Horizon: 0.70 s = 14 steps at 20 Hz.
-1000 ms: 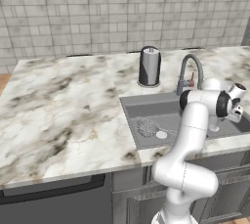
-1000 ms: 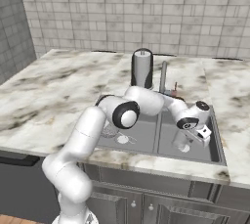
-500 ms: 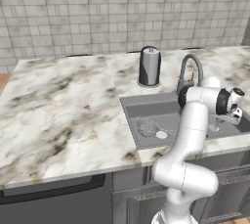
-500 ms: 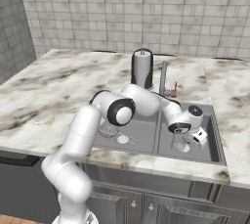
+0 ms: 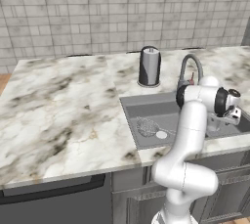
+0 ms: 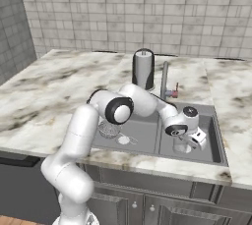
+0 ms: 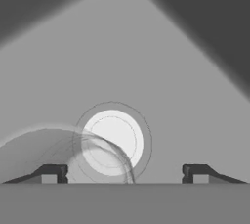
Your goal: Place the strainer in the left basin and the glass cup in the right basin of the sink.
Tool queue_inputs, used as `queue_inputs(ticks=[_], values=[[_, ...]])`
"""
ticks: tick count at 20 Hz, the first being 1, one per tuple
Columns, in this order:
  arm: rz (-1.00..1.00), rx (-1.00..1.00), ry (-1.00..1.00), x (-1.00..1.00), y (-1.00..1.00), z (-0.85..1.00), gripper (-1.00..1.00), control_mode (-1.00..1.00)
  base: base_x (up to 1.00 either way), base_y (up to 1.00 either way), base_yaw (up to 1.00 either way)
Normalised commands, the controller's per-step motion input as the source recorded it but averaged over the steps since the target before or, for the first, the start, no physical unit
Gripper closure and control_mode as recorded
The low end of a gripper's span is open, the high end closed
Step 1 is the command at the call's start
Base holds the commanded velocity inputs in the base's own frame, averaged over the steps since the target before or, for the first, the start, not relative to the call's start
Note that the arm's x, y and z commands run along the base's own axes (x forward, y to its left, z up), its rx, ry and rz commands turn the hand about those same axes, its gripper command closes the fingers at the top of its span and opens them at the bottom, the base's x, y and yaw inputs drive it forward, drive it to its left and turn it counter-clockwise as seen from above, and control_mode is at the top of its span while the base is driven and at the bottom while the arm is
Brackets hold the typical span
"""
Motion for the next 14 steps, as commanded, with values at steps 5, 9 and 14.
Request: queue_inputs(ticks=[5, 9, 14], values=[[0.00, 0.06, 0.09, -0.09, 0.01, 0.34, -1.00, -1.00, 0.00, 0.00, 0.00], [0.00, 0.06, 0.05, -0.14, 0.01, 0.47, -1.00, -1.00, 0.00, 0.00, 0.00], [0.00, 0.04, 0.03, -0.19, 0.02, 0.51, -1.00, -1.00, 0.00, 0.00, 0.00]])
